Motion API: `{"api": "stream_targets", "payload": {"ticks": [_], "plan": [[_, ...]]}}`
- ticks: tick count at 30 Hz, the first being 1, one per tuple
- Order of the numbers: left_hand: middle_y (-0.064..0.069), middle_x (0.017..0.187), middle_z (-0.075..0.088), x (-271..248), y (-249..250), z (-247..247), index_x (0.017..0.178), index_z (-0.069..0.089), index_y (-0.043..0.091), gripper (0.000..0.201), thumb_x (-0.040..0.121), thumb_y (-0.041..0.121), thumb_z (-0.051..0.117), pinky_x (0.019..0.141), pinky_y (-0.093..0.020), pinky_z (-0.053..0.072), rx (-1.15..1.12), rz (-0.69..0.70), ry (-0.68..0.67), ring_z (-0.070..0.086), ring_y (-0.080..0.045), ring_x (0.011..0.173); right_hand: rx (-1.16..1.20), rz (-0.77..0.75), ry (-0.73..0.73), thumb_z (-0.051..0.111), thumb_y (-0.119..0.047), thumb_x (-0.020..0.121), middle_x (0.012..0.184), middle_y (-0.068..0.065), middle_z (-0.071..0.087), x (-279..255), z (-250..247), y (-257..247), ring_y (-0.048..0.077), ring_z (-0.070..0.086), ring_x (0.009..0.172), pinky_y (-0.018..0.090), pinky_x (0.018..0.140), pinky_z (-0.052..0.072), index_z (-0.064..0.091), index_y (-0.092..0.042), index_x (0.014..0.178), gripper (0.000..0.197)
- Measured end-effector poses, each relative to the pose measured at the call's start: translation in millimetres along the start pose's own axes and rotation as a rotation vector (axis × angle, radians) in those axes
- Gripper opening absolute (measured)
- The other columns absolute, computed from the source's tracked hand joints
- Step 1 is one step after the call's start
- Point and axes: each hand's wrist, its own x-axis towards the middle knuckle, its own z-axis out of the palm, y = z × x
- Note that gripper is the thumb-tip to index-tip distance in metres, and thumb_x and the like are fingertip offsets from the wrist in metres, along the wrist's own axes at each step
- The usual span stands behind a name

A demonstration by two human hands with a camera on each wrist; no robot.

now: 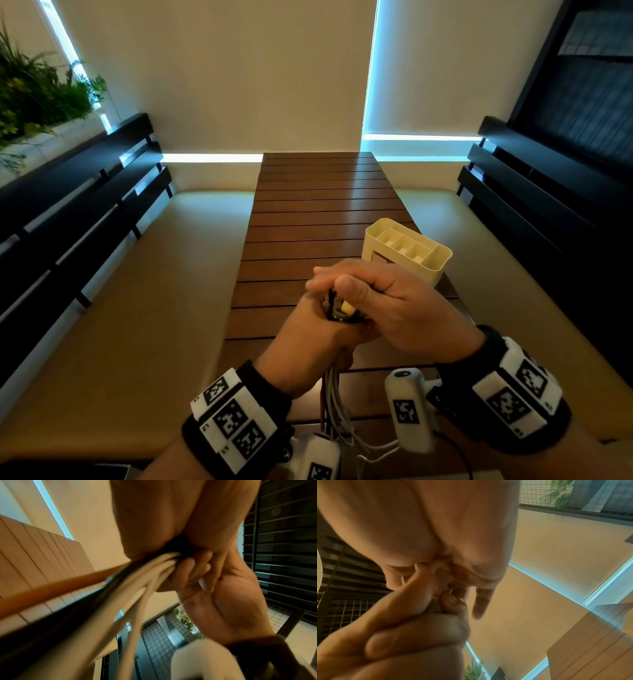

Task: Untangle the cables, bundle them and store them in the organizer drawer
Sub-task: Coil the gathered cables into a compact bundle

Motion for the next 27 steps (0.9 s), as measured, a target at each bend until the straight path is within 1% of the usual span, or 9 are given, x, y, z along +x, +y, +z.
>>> {"api": "stream_targets", "payload": {"ticks": [2, 6, 9, 11, 15, 17, 19, 21, 27], "plan": [[0.006, 0.05, 0.049, 4.1, -2.5, -3.8, 0.068, 0.062, 0.02, 0.027, 0.083, -0.002, 0.068, 0.044, -0.026, 0.036, -0.028, -0.002, 0.032, 0.04, -0.011, 0.041, 0.004, -0.05, 0.129, 0.047, -0.049, 0.097, 0.128, -0.01, 0.062, -2.6, 0.1, 4.7, 0.006, 0.056, 0.123, 0.025, 0.099, 0.049, 0.066, -0.021, 0.121, 0.041], [0.008, 0.057, 0.052, 9.2, -9.0, -13.1, 0.076, 0.059, 0.018, 0.023, 0.085, -0.001, 0.069, 0.047, -0.027, 0.037, -0.008, 0.003, 0.09, 0.043, -0.008, 0.045, -0.04, -0.104, 0.3, 0.062, -0.042, 0.088, 0.123, -0.006, 0.054, -11.0, -2.6, 11.8, 0.018, 0.056, 0.118, 0.036, 0.091, 0.055, 0.071, -0.026, 0.103, 0.024], [0.005, 0.061, 0.052, 10.5, -15.0, -17.7, 0.083, 0.058, 0.009, 0.014, 0.078, 0.004, 0.069, 0.047, -0.027, 0.039, -0.026, -0.015, 0.109, 0.045, -0.009, 0.048, -0.19, -0.018, 0.239, 0.066, -0.04, 0.084, 0.126, -0.016, 0.05, -12.7, 5.4, 13.3, 0.009, 0.048, 0.123, 0.031, 0.094, 0.051, 0.073, -0.029, 0.095, 0.017], [0.002, 0.062, 0.051, 12.3, -17.7, -17.4, 0.086, 0.055, 0.004, 0.019, 0.073, 0.005, 0.069, 0.046, -0.025, 0.039, -0.035, -0.032, 0.112, 0.043, -0.009, 0.049, -0.25, -0.004, 0.236, 0.07, -0.033, 0.083, 0.13, -0.019, 0.046, -11.6, 12.2, 15.9, 0.005, 0.044, 0.125, 0.029, 0.097, 0.045, 0.074, -0.029, 0.094, 0.012], [0.004, 0.062, 0.05, 16.9, -22.2, -17.6, 0.086, 0.051, 0.008, 0.024, 0.074, -0.002, 0.07, 0.044, -0.022, 0.038, -0.005, -0.073, 0.141, 0.043, -0.006, 0.047, -0.315, 0.005, 0.264, 0.067, -0.041, 0.081, 0.142, -0.019, 0.041, -9.2, 17.7, 19.0, 0.009, 0.04, 0.132, 0.034, 0.105, 0.041, 0.074, -0.031, 0.091, 0.017], [0.001, 0.067, 0.051, 19.0, -26.3, -18.9, 0.088, 0.051, 0.01, 0.026, 0.077, -0.004, 0.071, 0.045, -0.022, 0.039, 0.025, -0.076, 0.163, 0.045, -0.006, 0.049, -0.32, 0.029, 0.268, 0.073, -0.036, 0.08, 0.147, -0.017, 0.038, -8.8, 18.5, 18.2, 0.009, 0.035, 0.136, 0.035, 0.108, 0.038, 0.075, -0.03, 0.093, 0.014], [0.002, 0.068, 0.054, 20.4, -29.2, -19.8, 0.089, 0.052, 0.013, 0.028, 0.073, 0.005, 0.074, 0.046, -0.023, 0.04, 0.04, -0.058, 0.177, 0.047, -0.006, 0.051, -0.324, 0.071, 0.259, 0.078, -0.029, 0.081, 0.149, -0.018, 0.036, -8.0, 18.7, 16.6, 0.007, 0.029, 0.14, 0.038, 0.112, 0.035, 0.075, -0.029, 0.093, 0.013], [0.006, 0.066, 0.055, 21.5, -30.4, -20.3, 0.088, 0.052, 0.012, 0.03, 0.07, 0.007, 0.075, 0.047, -0.022, 0.04, 0.045, -0.035, 0.18, 0.047, -0.005, 0.051, -0.318, 0.127, 0.237, 0.078, -0.028, 0.08, 0.15, -0.021, 0.034, -5.8, 17.5, 13.8, 0.003, 0.026, 0.141, 0.038, 0.114, 0.033, 0.075, -0.031, 0.09, 0.011], [0.008, 0.064, 0.057, 21.9, -33.4, -18.9, 0.092, 0.053, 0.003, 0.032, 0.073, -0.012, 0.073, 0.048, -0.017, 0.041, 0.042, 0.023, 0.182, 0.049, -0.003, 0.05, -0.232, 0.237, 0.122, 0.077, -0.024, 0.081, 0.138, -0.028, 0.04, 3.1, 10.2, 6.4, -0.004, 0.028, 0.137, 0.028, 0.109, 0.038, 0.068, -0.033, 0.073, 0.015]]}}
